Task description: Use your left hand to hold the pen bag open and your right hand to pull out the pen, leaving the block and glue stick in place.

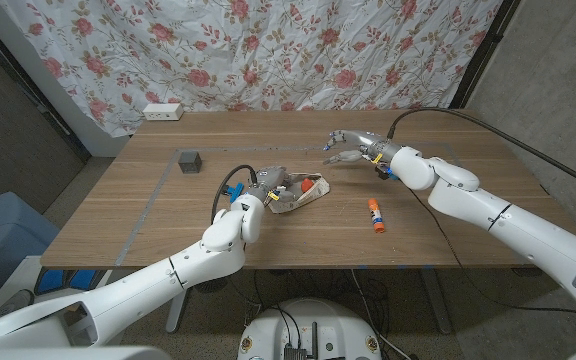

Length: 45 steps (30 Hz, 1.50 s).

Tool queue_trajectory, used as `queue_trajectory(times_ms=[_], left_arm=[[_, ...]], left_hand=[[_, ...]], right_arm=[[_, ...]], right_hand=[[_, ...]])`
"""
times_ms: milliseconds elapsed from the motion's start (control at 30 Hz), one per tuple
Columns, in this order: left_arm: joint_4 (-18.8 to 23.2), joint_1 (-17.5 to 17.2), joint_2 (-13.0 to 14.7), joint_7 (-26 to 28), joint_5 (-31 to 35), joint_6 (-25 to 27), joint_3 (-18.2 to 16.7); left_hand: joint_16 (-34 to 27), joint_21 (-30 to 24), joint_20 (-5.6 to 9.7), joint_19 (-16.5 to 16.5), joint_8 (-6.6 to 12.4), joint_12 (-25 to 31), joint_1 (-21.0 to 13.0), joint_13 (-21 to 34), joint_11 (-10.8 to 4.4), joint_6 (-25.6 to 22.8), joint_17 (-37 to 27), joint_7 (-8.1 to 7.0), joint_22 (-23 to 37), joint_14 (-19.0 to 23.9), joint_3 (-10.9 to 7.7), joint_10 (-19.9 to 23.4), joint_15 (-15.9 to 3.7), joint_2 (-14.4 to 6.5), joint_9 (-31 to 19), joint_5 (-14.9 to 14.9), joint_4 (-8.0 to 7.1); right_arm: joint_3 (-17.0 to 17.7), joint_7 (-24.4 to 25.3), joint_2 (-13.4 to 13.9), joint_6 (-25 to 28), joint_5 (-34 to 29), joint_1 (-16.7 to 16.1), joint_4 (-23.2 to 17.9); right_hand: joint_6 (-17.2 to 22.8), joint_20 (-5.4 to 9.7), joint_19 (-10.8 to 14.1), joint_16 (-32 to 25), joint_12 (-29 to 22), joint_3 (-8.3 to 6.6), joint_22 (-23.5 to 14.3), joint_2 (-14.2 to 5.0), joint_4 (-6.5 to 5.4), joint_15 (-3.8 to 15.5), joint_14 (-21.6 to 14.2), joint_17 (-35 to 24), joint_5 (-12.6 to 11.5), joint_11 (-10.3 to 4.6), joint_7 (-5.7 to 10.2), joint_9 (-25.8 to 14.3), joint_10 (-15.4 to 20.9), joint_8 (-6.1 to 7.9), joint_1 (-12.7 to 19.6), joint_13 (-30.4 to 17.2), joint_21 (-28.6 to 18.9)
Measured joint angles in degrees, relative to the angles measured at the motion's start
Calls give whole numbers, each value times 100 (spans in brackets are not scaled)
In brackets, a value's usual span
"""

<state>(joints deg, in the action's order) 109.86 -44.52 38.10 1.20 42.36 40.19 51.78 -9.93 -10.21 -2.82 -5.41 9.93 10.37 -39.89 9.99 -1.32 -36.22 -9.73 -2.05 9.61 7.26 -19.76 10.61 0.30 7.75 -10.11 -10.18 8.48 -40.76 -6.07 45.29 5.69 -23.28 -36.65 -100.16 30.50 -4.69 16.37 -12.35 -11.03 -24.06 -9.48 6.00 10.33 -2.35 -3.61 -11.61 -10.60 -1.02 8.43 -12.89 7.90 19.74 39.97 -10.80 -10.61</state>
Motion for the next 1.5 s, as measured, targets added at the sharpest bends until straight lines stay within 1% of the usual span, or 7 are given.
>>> queue_trajectory(times_ms=[100,367,500,1000,1067,1167,1500], left_arm=[[-21,0,-7,14,0,-43,0],[-88,14,-25,30,0,-161,0],[-116,26,-38,31,0,-216,0],[-206,40,-99,39,50,-279,24],[-211,36,-103,47,59,-279,24],[-215,20,-108,63,67,-279,24],[-214,-45,-118,124,83,-235,7]], left_hand=[[0,0,-1,-1,0,0,0,0,0,0,0,0,0,0,0,0,0,0,0,0,0],[0,0,-2,-2,0,0,0,0,0,20,0,-20,0,0,0,0,0,0,0,0,0],[0,0,-33,30,0,0,0,0,0,20,0,-20,0,0,0,0,0,0,0,-22,0],[0,0,-32,31,26,0,0,0,0,20,0,-21,0,-31,-1,1,-31,0,-2,-22,0],[0,0,-14,49,26,0,0,0,0,20,0,-20,0,-30,-1,1,-31,0,-2,-22,0],[0,0,-14,49,26,0,5,0,0,20,0,-20,0,-31,-1,1,-31,-5,-2,-22,0],[0,0,-14,48,26,24,30,0,0,19,0,-20,0,-30,20,1,-31,-30,-2,-22,20]], right_arm=[[-43,-48,-30,36,-95,33,-18],[-141,-210,-89,80,-287,112,-41],[-181,-295,-114,99,-346,148,-62],[-288,-542,-177,195,-531,191,-110],[-308,-570,-183,204,-562,197,-115],[-336,-605,-191,211,-601,204,-118],[-435,-695,-230,214,-761,229,-101]], right_hand=[[51,0,0,0,0,-7,0,9,-7,0,0,0,2,0,17,-4,0,57,8,0,0],[159,0,0,0,0,17,0,8,-31,-22,-22,-26,23,0,31,-31,0,106,8,0,0],[207,0,0,0,0,34,1,8,-48,-22,-21,-26,23,0,-15,-30,-1,168,8,0,0],[246,22,22,0,0,72,1,55,-86,-22,-21,-53,23,0,7,-57,-1,211,-39,0,0],[246,63,63,0,0,72,1,55,-86,-22,-21,-53,23,0,8,-57,-1,211,-39,0,0],[246,61,61,0,0,72,2,55,-86,-22,-20,-53,23,0,8,-57,-1,211,-39,0,0],[330,62,62,-45,0,72,2,55,-86,20,-62,-53,22,0,29,-84,-1,278,-39,0,0]])
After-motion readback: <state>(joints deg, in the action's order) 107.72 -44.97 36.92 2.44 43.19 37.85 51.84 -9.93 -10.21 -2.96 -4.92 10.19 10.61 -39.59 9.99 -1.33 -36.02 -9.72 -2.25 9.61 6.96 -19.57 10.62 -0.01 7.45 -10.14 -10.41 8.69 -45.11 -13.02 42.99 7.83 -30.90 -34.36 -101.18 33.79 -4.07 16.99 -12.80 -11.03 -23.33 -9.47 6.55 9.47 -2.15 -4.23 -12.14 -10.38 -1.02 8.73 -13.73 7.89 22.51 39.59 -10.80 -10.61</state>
